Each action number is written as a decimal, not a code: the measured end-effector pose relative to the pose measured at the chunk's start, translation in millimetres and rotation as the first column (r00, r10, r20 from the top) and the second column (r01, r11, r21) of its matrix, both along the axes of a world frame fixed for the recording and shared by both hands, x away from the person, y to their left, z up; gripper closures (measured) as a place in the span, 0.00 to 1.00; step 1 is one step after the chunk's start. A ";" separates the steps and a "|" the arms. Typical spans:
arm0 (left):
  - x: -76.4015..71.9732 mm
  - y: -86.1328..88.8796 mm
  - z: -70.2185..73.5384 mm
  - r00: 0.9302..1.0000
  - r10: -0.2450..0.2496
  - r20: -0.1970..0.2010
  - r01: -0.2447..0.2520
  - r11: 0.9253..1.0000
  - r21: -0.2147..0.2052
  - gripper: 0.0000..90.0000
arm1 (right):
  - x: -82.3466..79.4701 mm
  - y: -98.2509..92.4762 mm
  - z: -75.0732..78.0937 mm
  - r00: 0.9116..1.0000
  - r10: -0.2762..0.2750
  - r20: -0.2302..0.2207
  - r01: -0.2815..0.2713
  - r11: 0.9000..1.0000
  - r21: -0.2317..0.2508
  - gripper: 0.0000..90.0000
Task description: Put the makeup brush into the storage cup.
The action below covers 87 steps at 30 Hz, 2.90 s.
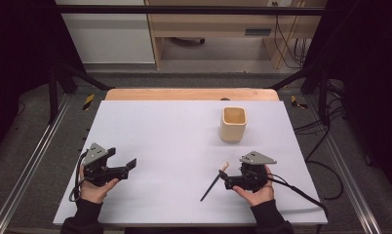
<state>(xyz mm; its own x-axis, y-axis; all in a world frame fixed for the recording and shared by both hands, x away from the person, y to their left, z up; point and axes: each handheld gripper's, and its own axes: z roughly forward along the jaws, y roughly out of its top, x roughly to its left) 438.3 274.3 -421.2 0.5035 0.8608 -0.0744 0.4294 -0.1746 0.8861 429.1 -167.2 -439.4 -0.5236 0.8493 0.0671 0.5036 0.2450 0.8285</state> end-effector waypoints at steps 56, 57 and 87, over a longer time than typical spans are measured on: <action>3.9 -5.4 -7.6 1.000 -0.017 -0.023 0.017 1.000 0.025 0.11 | 11.0 27.7 -40.1 0.991 0.033 -0.128 -0.053 0.986 -0.155 0.67; 3.9 -5.4 -7.6 1.000 -0.017 -0.023 0.017 1.000 0.025 0.11 | 11.0 27.7 -40.1 0.991 0.033 -0.128 -0.053 0.986 -0.155 0.67; 4.8 -5.1 -7.8 0.999 -0.022 -0.029 0.022 0.999 0.025 0.11 | 21.9 21.6 -33.6 0.983 0.067 -0.173 -0.098 0.980 -0.175 0.81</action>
